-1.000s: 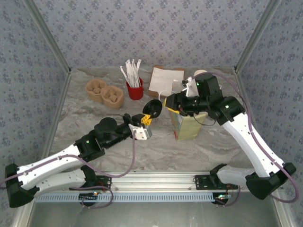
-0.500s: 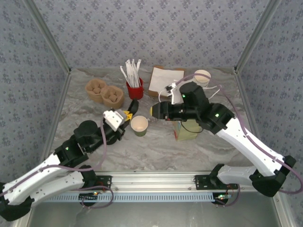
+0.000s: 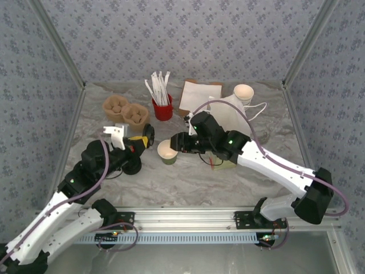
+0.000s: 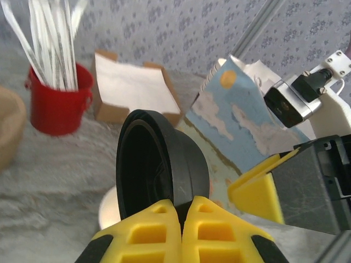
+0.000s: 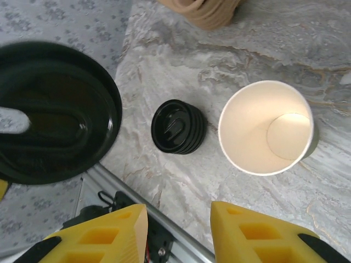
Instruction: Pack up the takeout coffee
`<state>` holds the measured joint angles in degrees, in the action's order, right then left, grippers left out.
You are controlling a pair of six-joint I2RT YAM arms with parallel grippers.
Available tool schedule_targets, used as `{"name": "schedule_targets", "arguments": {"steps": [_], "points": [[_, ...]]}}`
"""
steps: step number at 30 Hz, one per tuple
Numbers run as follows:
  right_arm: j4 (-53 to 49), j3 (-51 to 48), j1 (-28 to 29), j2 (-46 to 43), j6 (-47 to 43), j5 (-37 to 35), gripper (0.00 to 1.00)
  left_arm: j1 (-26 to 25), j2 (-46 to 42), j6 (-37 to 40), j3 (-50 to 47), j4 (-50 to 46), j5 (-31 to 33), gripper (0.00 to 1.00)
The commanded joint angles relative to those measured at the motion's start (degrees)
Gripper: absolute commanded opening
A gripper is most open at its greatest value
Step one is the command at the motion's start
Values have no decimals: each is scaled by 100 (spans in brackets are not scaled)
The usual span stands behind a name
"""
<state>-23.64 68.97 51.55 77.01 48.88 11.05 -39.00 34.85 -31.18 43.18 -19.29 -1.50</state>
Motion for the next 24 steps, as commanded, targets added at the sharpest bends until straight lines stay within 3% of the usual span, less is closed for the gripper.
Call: {"name": "schedule_targets", "arguments": {"steps": [1,9,14,24], "points": [[378,-15,-89,140,241,-244,38,352,85,-988,-233,347,-898,0],[214,-270,-408,416,158,-485,38,1248,522,-1909,-779,1086,-2304,0],[-99,-199,-445,674,117,-831,38,1358,666,-1883,-815,1210,-2470,0],[-1454,247,-499,837,146,-2623,40,1466,724,-1745,-928,1338,-2597,0]]}}
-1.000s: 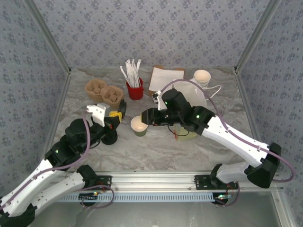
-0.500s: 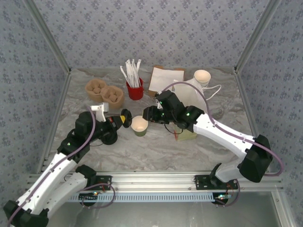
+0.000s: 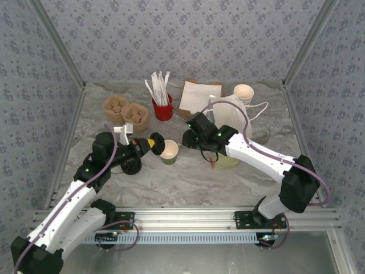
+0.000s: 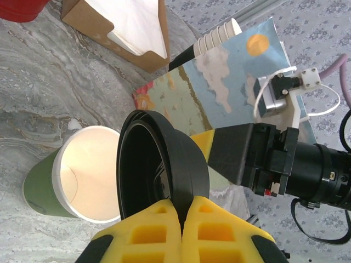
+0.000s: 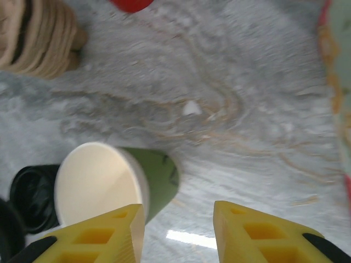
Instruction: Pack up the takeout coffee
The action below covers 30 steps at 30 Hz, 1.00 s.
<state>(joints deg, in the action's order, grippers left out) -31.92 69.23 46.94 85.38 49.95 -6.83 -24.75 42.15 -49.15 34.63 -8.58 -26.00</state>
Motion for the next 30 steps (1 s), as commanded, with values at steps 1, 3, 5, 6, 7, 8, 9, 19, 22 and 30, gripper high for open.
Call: {"name": "schedule_targets", "arguments": {"steps": [1,3,5,6,7,8,9,19,22,30], "points": [[-665,214,-55,-5,61,-899,41,47,-2,53,-103,305,-140,0],[-745,196,-64,1,88,-1085,41,76,34,36,-169,413,-152,0],[-824,180,-87,8,119,-1239,40,85,72,32,-211,494,-160,0],[-862,155,-105,12,149,-1288,41,85,98,36,-233,539,-160,0],[-881,129,-140,8,173,-1294,41,85,106,34,-252,578,-160,0],[-886,94,-162,-11,190,-1310,41,85,110,30,-279,624,-152,0],[-869,58,-181,-20,201,-1329,40,92,125,37,-305,662,-138,0],[-985,-41,-404,-332,188,-1268,40,93,362,-86,-387,1040,-251,0],[-906,-15,-504,-514,104,-1022,40,93,420,-186,-422,1213,-335,0],[-205,155,-421,-666,5,346,40,87,615,-547,-526,1546,-566,0]]}}
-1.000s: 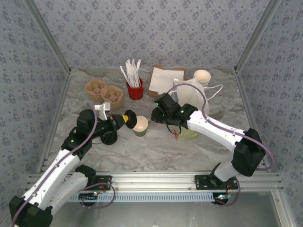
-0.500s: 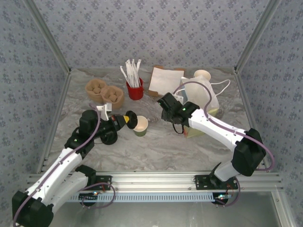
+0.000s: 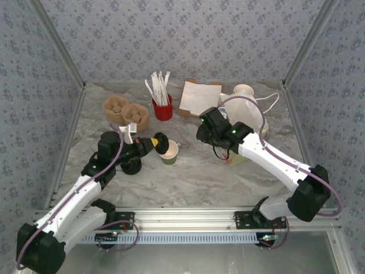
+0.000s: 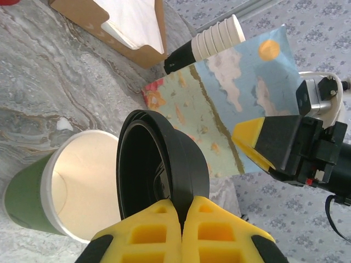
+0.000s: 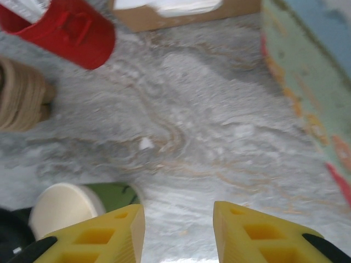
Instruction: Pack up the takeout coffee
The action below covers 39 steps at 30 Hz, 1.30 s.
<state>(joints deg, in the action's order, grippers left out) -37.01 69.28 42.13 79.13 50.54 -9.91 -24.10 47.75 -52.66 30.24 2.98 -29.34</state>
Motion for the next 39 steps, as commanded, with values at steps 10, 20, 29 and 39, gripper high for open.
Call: {"name": "schedule_targets", "arguments": {"steps": [10,20,29,39], "points": [[966,268,412,135,338,1643,40,-6,191,-350,-277,656,-401,0],[3,713,338,142,91,885,43,-7,173,-298,-247,641,-458,0],[-1247,763,-76,203,-394,-299,45,-1,169,-272,-238,649,-422,0],[-2071,704,-167,26,-563,-1336,47,2,154,-191,-185,545,-371,0]]}}
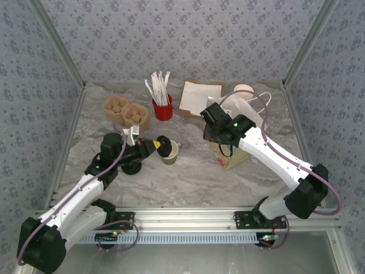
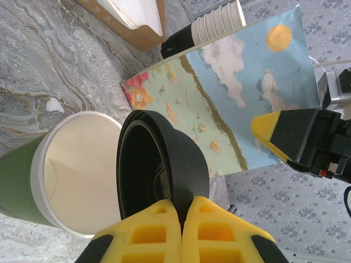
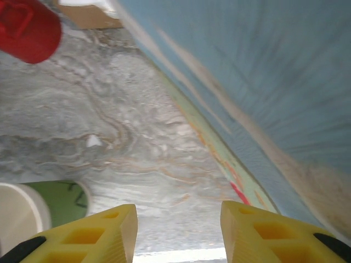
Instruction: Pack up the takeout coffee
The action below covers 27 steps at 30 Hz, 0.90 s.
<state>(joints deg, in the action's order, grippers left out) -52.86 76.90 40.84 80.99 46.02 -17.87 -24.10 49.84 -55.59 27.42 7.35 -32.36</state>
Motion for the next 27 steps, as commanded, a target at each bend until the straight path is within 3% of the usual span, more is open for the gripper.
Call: {"name": "schedule_targets", "arguments": {"steps": [1,6,13,21,27], "points": [[-451,-99,-30,-241,-134,-515,47,2,-54,114,110,98,-69,0],[-835,-187,-217,-424,-294,-615,47,13,-58,129,141,65,-72,0],[-804,-218,-409,-1226,-590,15,46,29,-98,154,125,3,-51,0],[-1084,694,-7,-1295,-548,612,45,44,-122,180,175,-58,-47,0],[170,629,507,-1331,-148,2014,43,53,-168,187,176,-76,-59,0]]}}
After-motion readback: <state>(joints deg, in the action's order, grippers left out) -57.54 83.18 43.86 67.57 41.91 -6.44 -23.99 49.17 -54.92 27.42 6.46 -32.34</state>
